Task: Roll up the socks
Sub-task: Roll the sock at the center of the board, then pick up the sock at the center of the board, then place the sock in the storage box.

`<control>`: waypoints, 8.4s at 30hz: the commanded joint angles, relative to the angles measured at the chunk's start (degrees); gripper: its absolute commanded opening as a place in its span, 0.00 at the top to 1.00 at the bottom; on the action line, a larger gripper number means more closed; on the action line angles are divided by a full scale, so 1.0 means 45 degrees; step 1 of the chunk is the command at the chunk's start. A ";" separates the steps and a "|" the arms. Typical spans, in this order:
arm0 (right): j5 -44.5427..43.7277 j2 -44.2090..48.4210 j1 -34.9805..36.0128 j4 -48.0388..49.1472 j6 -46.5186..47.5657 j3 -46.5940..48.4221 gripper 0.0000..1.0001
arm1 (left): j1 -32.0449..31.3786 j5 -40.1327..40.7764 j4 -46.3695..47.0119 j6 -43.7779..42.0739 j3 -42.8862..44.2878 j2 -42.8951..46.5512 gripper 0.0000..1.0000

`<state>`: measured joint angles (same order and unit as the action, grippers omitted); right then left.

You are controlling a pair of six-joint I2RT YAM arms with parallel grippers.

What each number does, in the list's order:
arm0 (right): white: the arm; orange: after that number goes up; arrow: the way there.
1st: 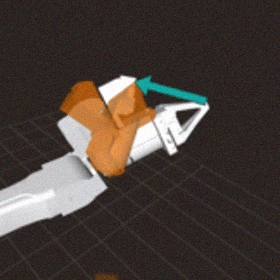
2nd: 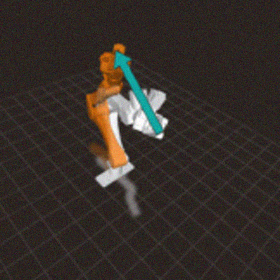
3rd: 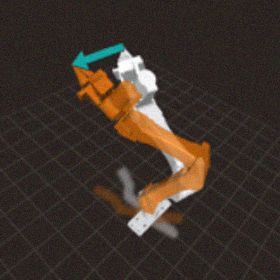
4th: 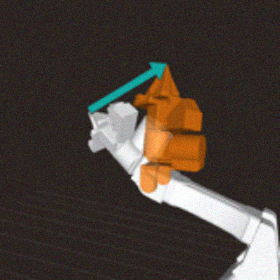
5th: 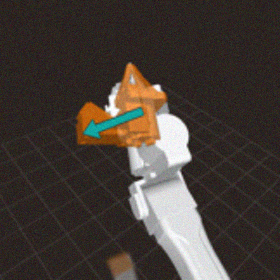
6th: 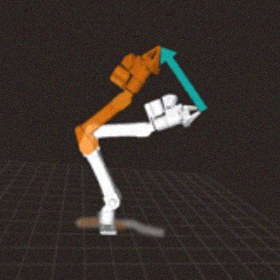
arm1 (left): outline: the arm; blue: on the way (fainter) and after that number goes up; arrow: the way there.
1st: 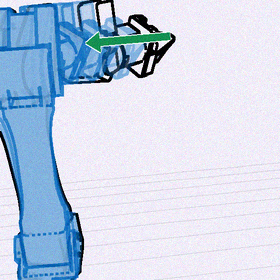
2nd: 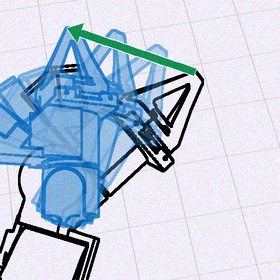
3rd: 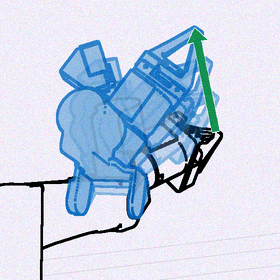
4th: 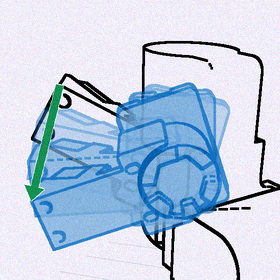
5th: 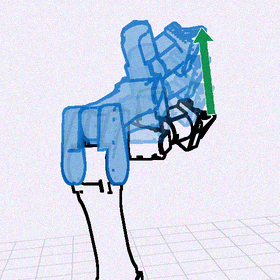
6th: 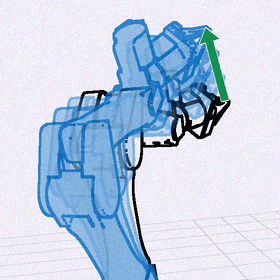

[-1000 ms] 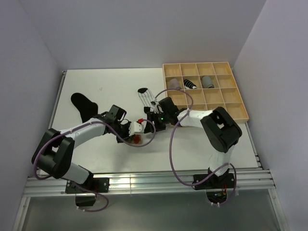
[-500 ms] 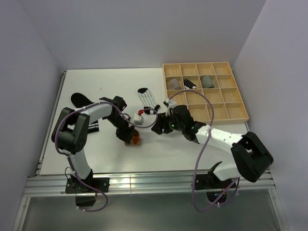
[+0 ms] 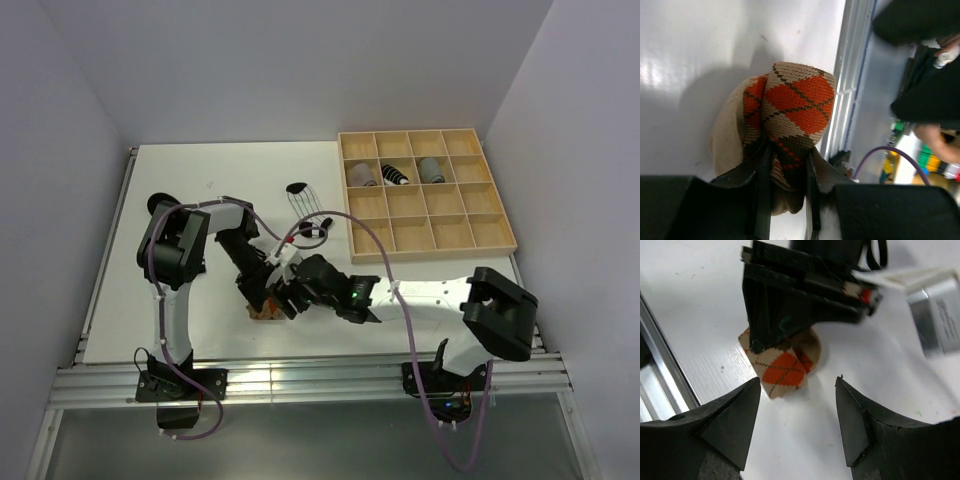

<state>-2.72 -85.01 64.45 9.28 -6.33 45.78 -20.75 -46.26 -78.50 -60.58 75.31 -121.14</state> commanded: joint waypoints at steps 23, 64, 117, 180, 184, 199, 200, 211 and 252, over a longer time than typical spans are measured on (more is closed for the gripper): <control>-0.5020 -0.3256 0.3588 -0.1496 0.3398 0.2873 0.29 | 0.0315 0.1706 0.0120 -0.0426 0.0452 -0.1205 1.00; -0.1585 -0.6440 0.1930 -0.4267 0.3750 0.5295 0.65 | 0.0569 0.0496 0.0003 0.0413 0.2248 -0.0229 0.59; 0.8534 -0.6012 -0.5100 -0.4757 -0.2402 0.6799 0.99 | 0.4436 -0.1790 0.4358 0.6215 0.1253 0.5202 0.75; -0.7930 -0.5170 -1.3931 -0.6535 0.2226 0.8050 1.00 | 0.4436 -0.4193 0.2112 0.3774 0.5570 0.2330 0.72; -0.7931 -0.5541 -1.3677 -0.6418 0.2402 0.7914 1.00 | 0.4436 -0.4134 0.2015 0.3677 0.5628 0.2350 0.72; -0.4379 -0.7650 -1.3344 -0.8759 0.1524 0.9688 1.00 | 0.4436 -0.3920 0.1722 0.3579 0.5609 0.2584 0.71; -0.4144 -0.7748 -1.3345 -0.9070 0.1446 0.9825 1.00 | 0.4436 -0.3919 0.1760 0.3598 0.5589 0.2604 0.71; -0.0961 -0.8491 -1.4203 -1.0558 0.0040 1.0589 0.99 | 0.4436 -0.3841 0.1507 0.3734 0.5745 0.2565 0.71; 0.0741 -0.5016 -1.5962 -1.0695 -0.1835 0.9769 0.32 | 0.2250 0.2130 0.8081 0.8517 0.2409 0.4088 0.54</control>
<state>0.93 -113.10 -7.27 -38.68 -13.30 90.32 -8.71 -42.76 -50.41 -26.48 88.31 -106.34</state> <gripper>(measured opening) 0.676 0.458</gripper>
